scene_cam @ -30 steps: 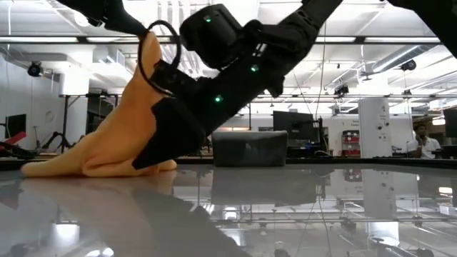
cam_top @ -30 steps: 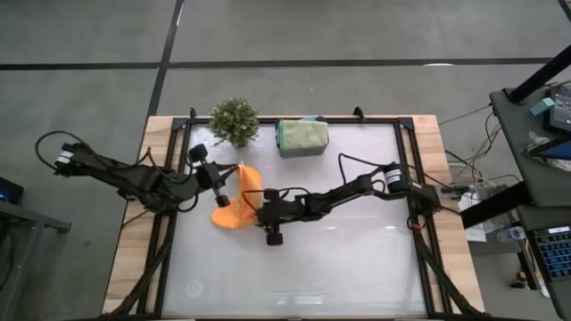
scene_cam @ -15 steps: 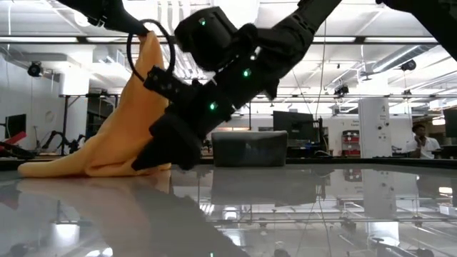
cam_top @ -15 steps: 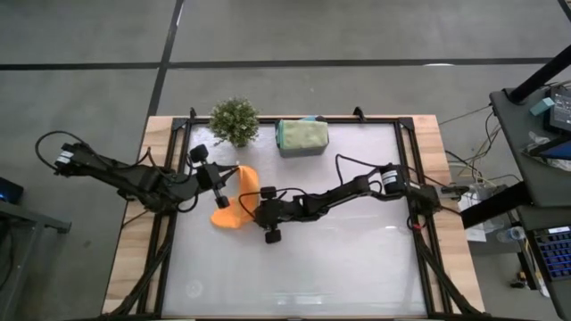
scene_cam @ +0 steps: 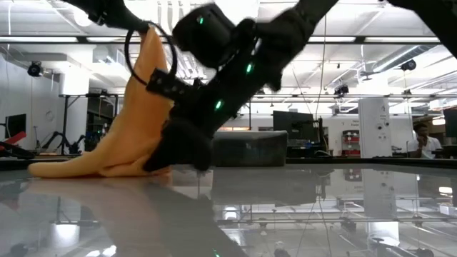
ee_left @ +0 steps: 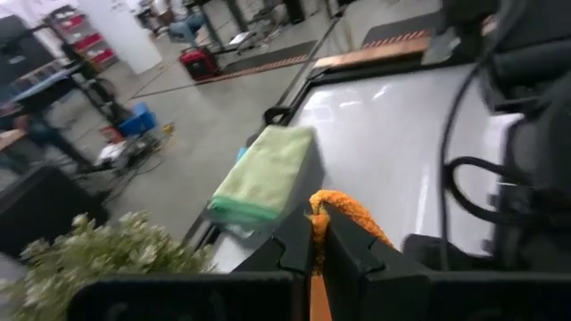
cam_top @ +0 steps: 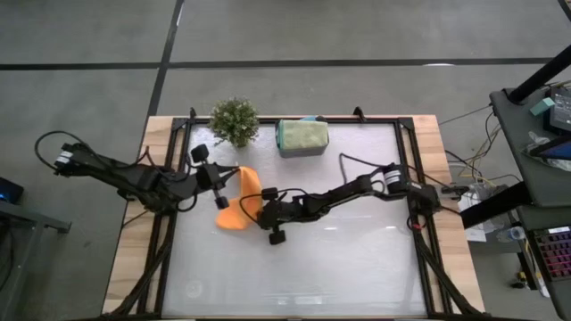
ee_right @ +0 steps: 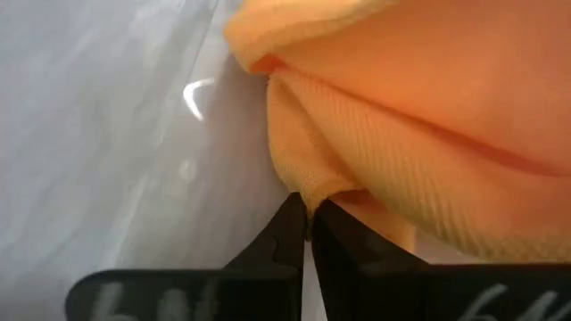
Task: Fold microfiber towels
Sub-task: Fold the orange towel
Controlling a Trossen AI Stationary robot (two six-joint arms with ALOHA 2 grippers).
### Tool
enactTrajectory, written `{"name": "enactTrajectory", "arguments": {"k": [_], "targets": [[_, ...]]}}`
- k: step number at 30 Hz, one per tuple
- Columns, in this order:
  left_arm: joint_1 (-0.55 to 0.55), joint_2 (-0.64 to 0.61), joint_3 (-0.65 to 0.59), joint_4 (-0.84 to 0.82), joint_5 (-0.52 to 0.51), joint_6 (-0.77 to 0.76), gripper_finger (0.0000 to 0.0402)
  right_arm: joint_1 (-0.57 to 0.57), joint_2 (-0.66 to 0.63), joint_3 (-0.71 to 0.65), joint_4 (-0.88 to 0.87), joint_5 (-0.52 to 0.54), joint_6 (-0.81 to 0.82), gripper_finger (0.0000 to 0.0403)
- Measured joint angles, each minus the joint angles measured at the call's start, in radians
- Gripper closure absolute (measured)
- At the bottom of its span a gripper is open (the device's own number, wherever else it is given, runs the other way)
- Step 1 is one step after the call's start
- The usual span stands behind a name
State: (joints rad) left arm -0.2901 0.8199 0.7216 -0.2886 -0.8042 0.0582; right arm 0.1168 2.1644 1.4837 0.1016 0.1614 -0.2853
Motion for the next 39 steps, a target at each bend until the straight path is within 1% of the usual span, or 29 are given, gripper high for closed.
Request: {"name": "enactTrajectory", "arguments": {"k": [5, 10, 13, 17, 20, 27, 29, 31, 33, 34, 36, 39], "targets": [[0.000, -0.018, 0.040, 0.001, 0.103, 0.000, 0.0401, 0.007, -0.160, -0.006, -0.253, 0.024, -0.003, 0.0394], [-0.001, -0.061, 0.081, -0.037, 0.184, 0.001, 0.0401, 0.007, -0.375, -0.022, -0.573, 0.026, 0.022, 0.0394], [-0.001, -0.091, 0.099, -0.068, 0.202, 0.001, 0.0401, 0.010, -0.491, -0.024, -0.776, 0.025, 0.049, 0.0394], [0.000, -0.141, 0.101, -0.074, 0.202, 0.009, 0.0401, 0.010, -0.620, -0.025, -0.950, 0.022, 0.114, 0.0394], [0.000, -0.174, 0.099, -0.074, 0.202, 0.049, 0.0401, 0.010, -0.713, -0.026, -1.007, 0.032, 0.163, 0.0394], [0.000, -0.234, 0.093, -0.150, 0.181, 0.061, 0.0401, 0.008, -0.849, -0.026, -1.146, 0.165, 0.215, 0.0394], [0.000, -0.239, 0.093, -0.182, 0.183, 0.068, 0.0401, 0.005, -0.876, -0.026, -1.198, 0.227, 0.243, 0.0394], [0.000, -0.246, 0.092, -0.195, 0.191, 0.097, 0.0401, 0.004, -0.892, -0.026, -1.235, 0.323, 0.293, 0.0394], [0.001, -0.256, 0.088, -0.163, 0.190, 0.104, 0.0401, -0.002, -0.898, -0.026, -1.249, 0.430, 0.358, 0.0394], [0.001, -0.258, 0.087, -0.120, 0.189, 0.106, 0.0401, -0.005, -0.899, -0.026, -1.246, 0.458, 0.383, 0.0394], [0.001, -0.248, 0.087, -0.019, 0.186, 0.120, 0.0401, -0.013, -0.899, -0.026, -1.238, 0.447, 0.403, 0.0392], [0.001, -0.228, 0.087, 0.085, 0.185, 0.131, 0.0401, -0.022, -0.894, -0.029, -1.213, 0.348, 0.432, 0.0376]]}}
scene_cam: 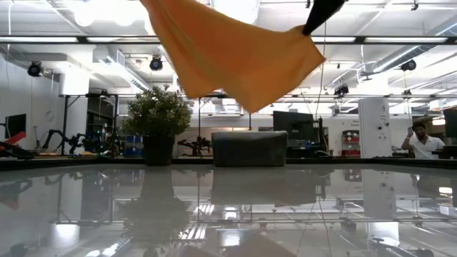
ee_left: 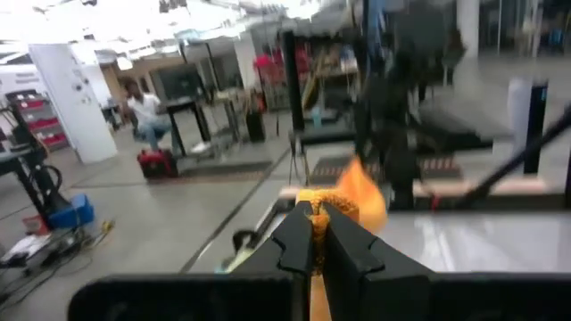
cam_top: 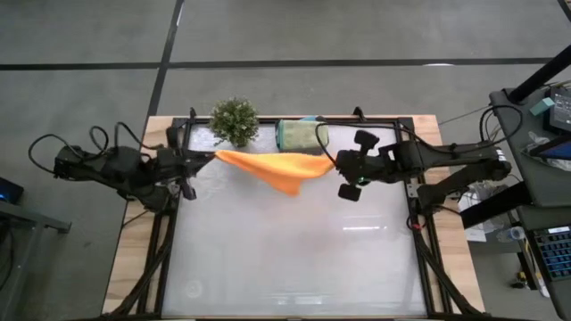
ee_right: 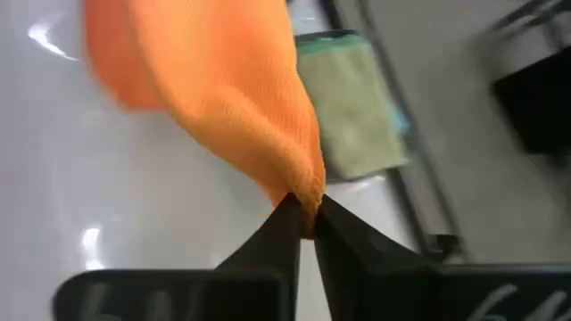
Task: Fold microfiber towels
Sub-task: Fold the orange towel
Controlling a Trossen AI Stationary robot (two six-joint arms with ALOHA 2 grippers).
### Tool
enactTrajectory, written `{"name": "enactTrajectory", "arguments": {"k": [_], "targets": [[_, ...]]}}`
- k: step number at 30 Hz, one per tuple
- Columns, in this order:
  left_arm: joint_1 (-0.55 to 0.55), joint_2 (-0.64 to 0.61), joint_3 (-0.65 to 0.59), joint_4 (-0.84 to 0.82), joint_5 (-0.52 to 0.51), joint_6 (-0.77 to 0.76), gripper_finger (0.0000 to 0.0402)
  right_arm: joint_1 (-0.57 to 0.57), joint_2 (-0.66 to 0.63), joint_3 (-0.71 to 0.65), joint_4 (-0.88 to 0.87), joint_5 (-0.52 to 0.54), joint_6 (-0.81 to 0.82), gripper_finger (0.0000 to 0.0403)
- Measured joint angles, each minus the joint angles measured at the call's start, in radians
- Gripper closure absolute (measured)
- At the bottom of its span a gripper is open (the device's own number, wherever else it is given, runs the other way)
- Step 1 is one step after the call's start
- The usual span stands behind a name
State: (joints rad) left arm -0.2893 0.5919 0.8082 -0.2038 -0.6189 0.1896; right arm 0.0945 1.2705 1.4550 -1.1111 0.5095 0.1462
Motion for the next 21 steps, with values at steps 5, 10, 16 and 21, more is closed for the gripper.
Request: {"name": "enactTrajectory", "arguments": {"k": [5, 10, 16, 21], "targets": [[0.000, 0.057, -0.001, 0.039, -0.006, -0.077, 0.0401, -0.009, 0.024, -0.040, 0.005, -0.030, 0.043, 0.0333], [0.000, 0.156, -0.033, 0.029, -0.095, -0.218, 0.0401, -0.008, 0.028, -0.147, 0.068, -0.013, 0.083, 0.0316], [0.002, 0.293, -0.040, 0.033, -0.227, -0.255, 0.0401, -0.002, 0.032, -0.345, 0.474, -0.089, 0.036, 0.0318], [0.004, 0.353, -0.040, 0.027, -0.262, -0.238, 0.0401, 0.023, 0.135, -0.545, 1.119, -0.364, -0.096, 0.0319]]}}
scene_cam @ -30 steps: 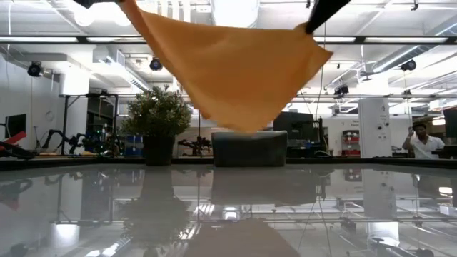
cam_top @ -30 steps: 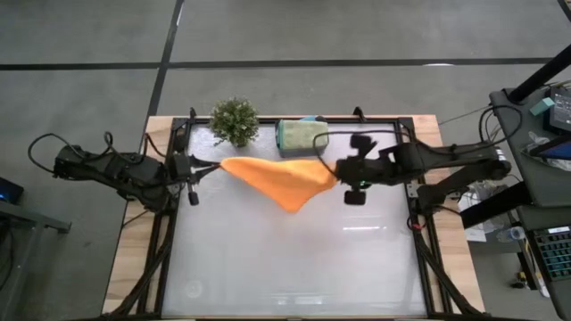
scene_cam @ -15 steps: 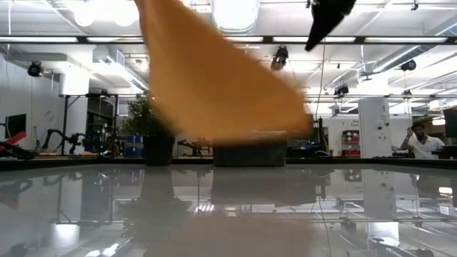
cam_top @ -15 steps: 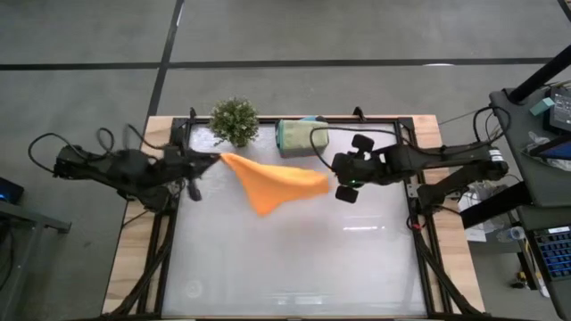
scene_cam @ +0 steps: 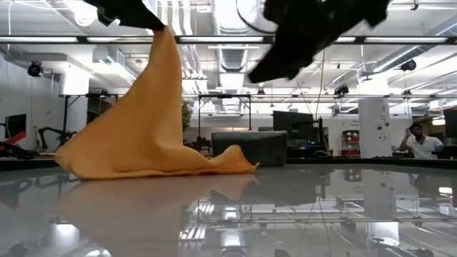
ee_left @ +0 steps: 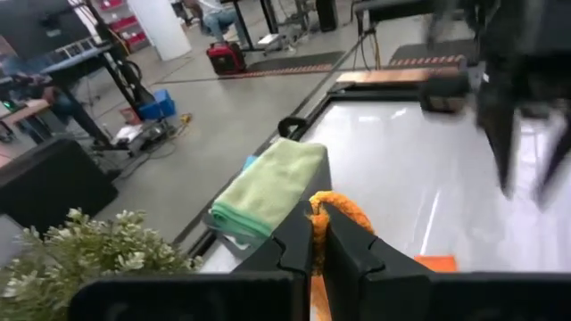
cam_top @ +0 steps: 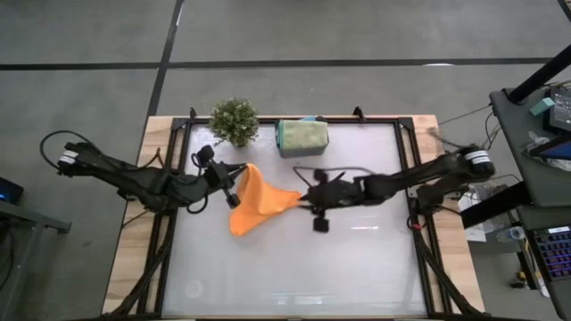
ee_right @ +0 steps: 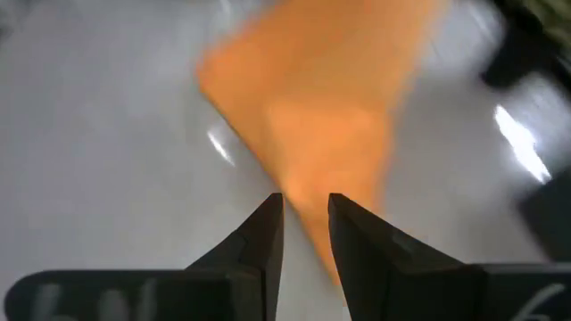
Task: Fold microfiber towels
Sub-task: Fold the orange towel
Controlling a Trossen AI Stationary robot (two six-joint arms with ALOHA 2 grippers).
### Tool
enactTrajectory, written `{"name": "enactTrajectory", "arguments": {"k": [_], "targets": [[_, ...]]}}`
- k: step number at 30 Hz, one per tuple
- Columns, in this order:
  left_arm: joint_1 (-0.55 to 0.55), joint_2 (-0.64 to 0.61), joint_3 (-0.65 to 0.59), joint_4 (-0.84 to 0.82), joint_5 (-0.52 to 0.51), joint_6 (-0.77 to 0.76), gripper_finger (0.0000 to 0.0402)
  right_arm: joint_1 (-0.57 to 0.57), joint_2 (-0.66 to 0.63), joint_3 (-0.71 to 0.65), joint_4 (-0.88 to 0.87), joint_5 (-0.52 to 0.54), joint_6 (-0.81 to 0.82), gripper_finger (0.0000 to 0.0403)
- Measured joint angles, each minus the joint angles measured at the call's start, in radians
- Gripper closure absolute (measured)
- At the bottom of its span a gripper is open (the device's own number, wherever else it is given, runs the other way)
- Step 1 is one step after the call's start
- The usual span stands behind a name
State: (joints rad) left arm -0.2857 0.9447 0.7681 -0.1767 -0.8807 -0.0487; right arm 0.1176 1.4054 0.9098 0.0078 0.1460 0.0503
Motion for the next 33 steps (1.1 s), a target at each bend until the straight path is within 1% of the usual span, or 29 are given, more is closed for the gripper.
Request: {"name": "enactTrajectory", "arguments": {"k": [2, 4, 6, 7, 11, 14, 17, 20, 22, 25, 30, 33], "targets": [[0.000, 0.001, 0.000, 0.005, -0.012, 0.010, 0.0401, 0.006, 0.077, -0.035, 0.235, -0.044, -0.019, 0.0318], [0.000, -0.002, 0.000, 0.002, -0.013, 0.014, 0.0401, 0.011, 0.166, -0.037, 0.426, -0.080, -0.043, 0.0316], [0.000, -0.006, 0.000, 0.002, -0.012, 0.026, 0.0401, 0.021, 0.261, -0.008, 0.522, -0.097, -0.048, 0.0311], [0.000, -0.012, 0.000, 0.001, -0.012, 0.029, 0.0401, 0.024, 0.308, 0.021, 0.541, -0.096, -0.048, 0.0308], [0.000, -0.040, 0.000, -0.017, -0.011, 0.037, 0.0401, 0.022, 0.471, 0.181, 0.520, -0.094, -0.022, 0.0298], [0.000, -0.059, -0.002, -0.075, -0.011, 0.037, 0.0401, 0.024, 0.572, 0.300, 0.458, -0.098, -0.056, 0.0299], [-0.001, -0.074, -0.009, -0.092, -0.010, 0.029, 0.0401, 0.031, 0.649, 0.401, 0.401, -0.104, -0.074, 0.0304], [-0.001, -0.081, -0.013, -0.093, -0.009, 0.029, 0.0402, 0.030, 0.697, 0.494, 0.334, -0.127, -0.064, 0.0301], [-0.001, -0.084, -0.018, -0.096, -0.007, 0.029, 0.0402, 0.028, 0.727, 0.556, 0.274, -0.148, -0.056, 0.0291], [-0.001, -0.088, -0.023, -0.095, -0.006, 0.029, 0.0401, 0.032, 0.775, 0.641, 0.192, -0.151, -0.052, 0.0267], [-0.001, -0.089, -0.023, -0.094, -0.006, 0.029, 0.0402, 0.034, 0.849, 0.754, 0.150, -0.155, -0.060, 0.0222], [-0.001, -0.089, -0.023, -0.094, -0.006, 0.029, 0.0402, 0.032, 0.900, 0.812, 0.146, -0.154, -0.084, 0.0206]]}}
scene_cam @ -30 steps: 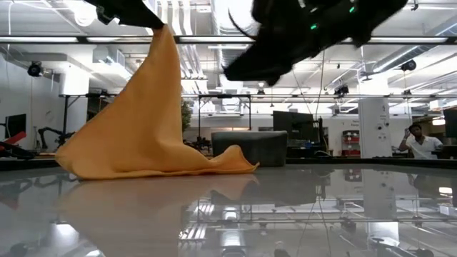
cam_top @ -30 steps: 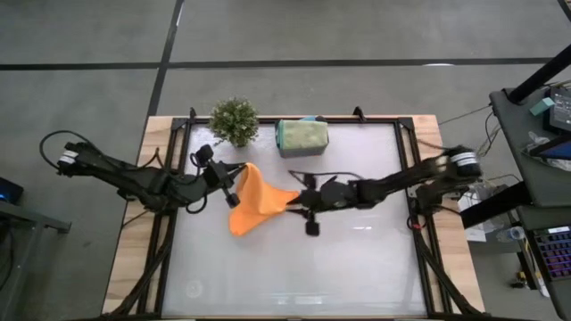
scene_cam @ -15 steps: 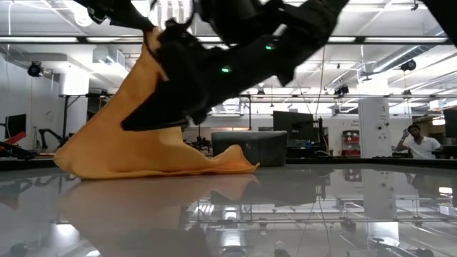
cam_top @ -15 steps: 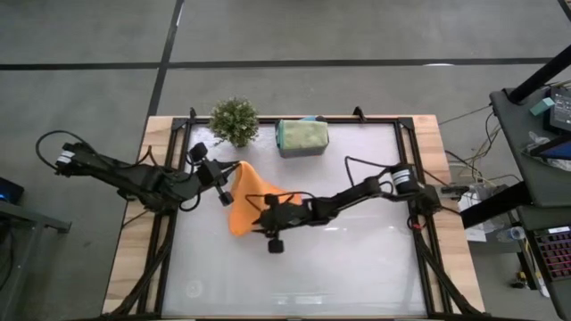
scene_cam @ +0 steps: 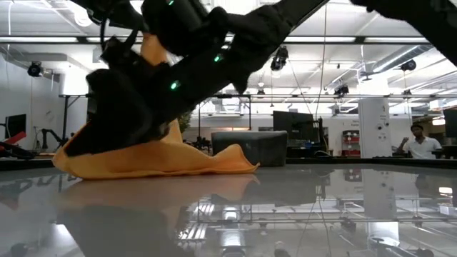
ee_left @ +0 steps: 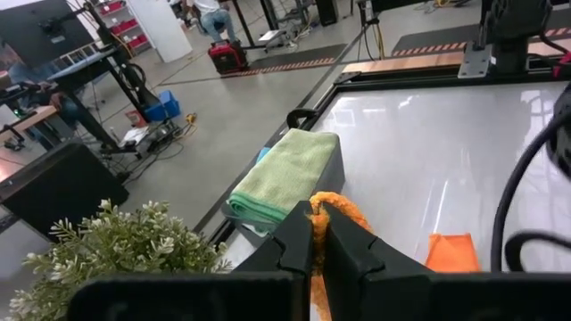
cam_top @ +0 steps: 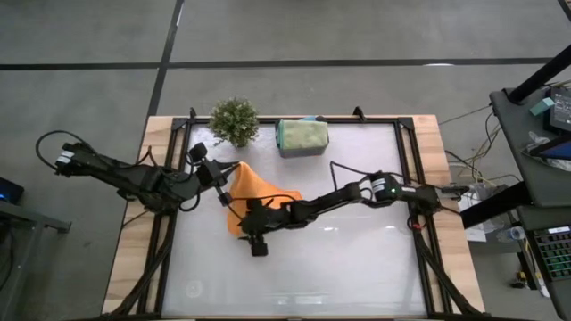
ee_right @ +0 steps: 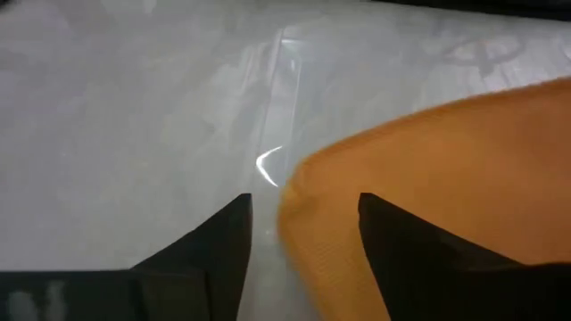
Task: Fold microfiber towels
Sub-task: Fold the orange towel
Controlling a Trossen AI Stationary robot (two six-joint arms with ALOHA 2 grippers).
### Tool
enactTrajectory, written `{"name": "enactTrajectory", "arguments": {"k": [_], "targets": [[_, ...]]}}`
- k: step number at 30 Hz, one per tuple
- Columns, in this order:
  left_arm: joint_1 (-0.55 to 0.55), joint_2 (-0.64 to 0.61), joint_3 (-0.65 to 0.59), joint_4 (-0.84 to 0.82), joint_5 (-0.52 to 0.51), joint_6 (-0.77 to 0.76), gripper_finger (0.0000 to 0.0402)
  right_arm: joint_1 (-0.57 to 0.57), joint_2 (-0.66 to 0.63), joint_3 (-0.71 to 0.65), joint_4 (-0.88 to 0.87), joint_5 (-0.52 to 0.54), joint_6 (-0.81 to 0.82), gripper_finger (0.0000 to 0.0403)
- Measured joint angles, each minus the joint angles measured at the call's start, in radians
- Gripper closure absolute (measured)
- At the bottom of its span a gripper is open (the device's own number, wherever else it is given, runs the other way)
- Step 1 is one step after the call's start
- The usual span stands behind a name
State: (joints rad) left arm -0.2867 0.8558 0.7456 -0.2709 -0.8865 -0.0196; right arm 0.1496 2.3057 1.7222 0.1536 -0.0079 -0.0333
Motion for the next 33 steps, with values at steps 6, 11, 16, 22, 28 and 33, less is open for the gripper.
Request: {"name": "enactTrajectory", "arguments": {"k": [6, 11, 16, 22, 28, 33], "targets": [[0.000, 0.000, 0.000, 0.000, 0.003, 0.000, 0.0402, 0.000, 0.087, 0.113, -0.042, -0.001, -0.031, 0.0203], [0.000, -0.001, -0.002, -0.001, 0.002, 0.000, 0.0402, 0.001, 0.136, 0.200, -0.104, -0.001, -0.046, 0.0236], [0.000, 0.000, -0.002, 0.000, 0.005, 0.000, 0.0402, 0.001, 0.170, 0.260, -0.147, -0.001, -0.064, 0.0323], [0.000, -0.001, -0.004, -0.001, 0.023, 0.000, 0.0402, 0.010, 0.148, 0.253, -0.192, 0.014, -0.116, 0.0392], [-0.001, -0.027, -0.007, -0.027, 0.059, 0.004, 0.0402, 0.034, -0.004, 0.202, -0.361, 0.036, -0.187, 0.0394], [-0.001, -0.074, -0.008, -0.084, 0.109, -0.001, 0.0402, 0.061, -0.246, 0.030, -0.460, 0.057, -0.200, 0.0394]]}}
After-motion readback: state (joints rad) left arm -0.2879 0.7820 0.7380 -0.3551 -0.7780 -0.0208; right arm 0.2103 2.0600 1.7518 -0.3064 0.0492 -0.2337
